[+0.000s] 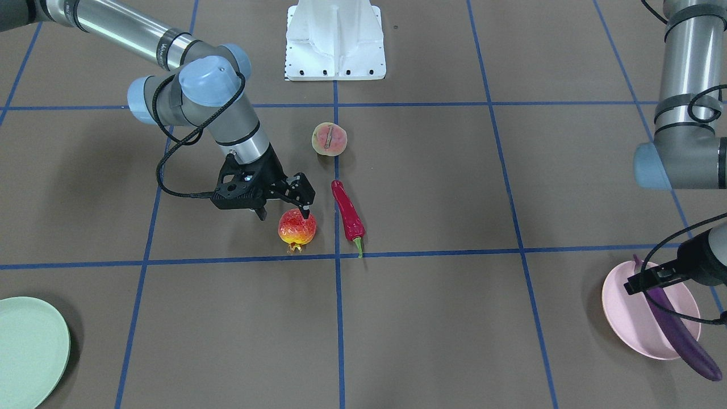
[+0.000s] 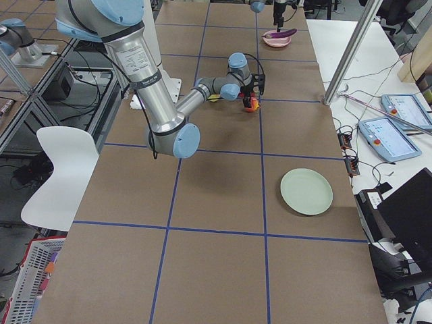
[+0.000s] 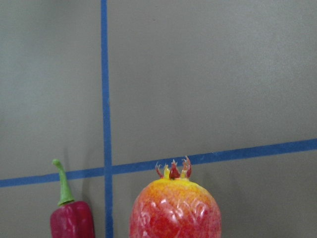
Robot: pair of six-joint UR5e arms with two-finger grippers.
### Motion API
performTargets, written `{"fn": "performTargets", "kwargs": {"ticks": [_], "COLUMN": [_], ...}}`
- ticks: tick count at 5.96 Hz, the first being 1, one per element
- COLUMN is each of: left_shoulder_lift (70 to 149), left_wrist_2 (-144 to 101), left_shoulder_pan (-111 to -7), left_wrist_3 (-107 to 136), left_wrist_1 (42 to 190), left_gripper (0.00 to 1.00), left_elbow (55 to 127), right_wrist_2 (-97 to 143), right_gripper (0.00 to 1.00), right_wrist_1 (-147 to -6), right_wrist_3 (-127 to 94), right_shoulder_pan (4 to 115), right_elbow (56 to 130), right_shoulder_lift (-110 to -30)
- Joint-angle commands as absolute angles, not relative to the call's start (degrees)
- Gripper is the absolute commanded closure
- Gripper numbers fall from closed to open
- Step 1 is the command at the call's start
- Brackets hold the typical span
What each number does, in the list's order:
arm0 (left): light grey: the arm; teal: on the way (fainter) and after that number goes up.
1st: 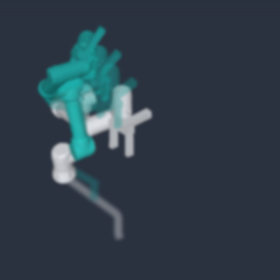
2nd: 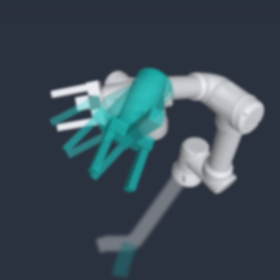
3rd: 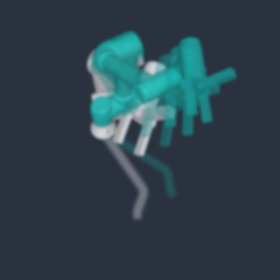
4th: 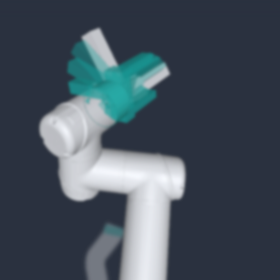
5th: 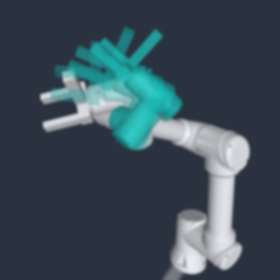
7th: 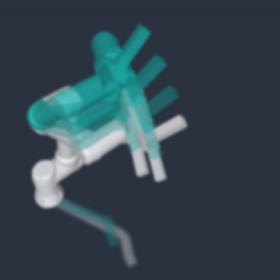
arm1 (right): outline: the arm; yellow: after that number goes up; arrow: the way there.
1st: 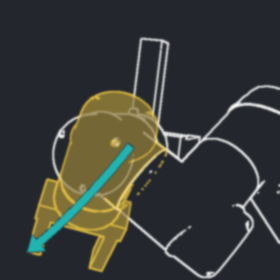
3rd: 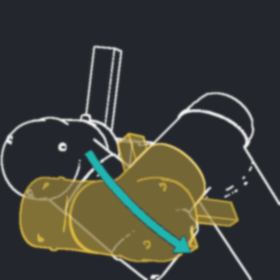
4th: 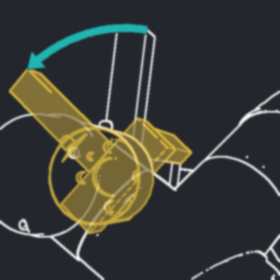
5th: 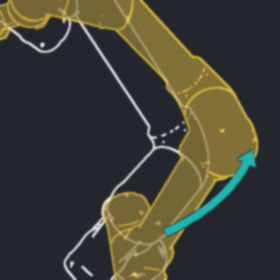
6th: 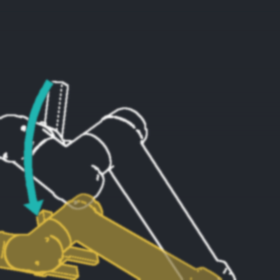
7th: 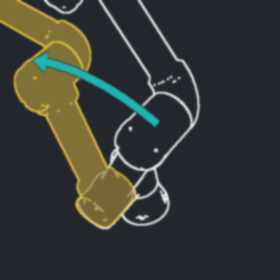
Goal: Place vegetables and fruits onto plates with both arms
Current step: 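Release the eggplant while the right gripper grasps the red pomegranate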
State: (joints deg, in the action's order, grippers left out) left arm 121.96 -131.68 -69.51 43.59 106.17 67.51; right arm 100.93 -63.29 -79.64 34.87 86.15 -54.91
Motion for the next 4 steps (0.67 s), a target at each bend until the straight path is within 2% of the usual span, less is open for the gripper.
{"fn": "performTargets", "kwargs": {"ticks": [1,2,4], "left_shoulder_lift": [121.6,121.6,121.6], "left_wrist_2": [-132.0,-131.4,-130.5], "left_shoulder_pan": [-65.1,-61.5,-60.6], "left_wrist_3": [53.9,59.6,61.1], "left_wrist_1": [106.3,106.3,106.3], "left_gripper": [0.0,0.0,0.0], "left_elbow": [72.9,75.5,77.0], "right_wrist_2": [99.9,99.9,100.0], "right_gripper": [0.02,0.02,0.01], "right_wrist_1": [-63.2,-63.0,-62.7], "right_wrist_3": [-80.2,-80.4,-82.9], "right_shoulder_pan": [34.8,34.8,34.7], "right_elbow": [83.1,82.7,82.6], "right_shoulder_lift": [-53.6,-53.1,-52.1]}}
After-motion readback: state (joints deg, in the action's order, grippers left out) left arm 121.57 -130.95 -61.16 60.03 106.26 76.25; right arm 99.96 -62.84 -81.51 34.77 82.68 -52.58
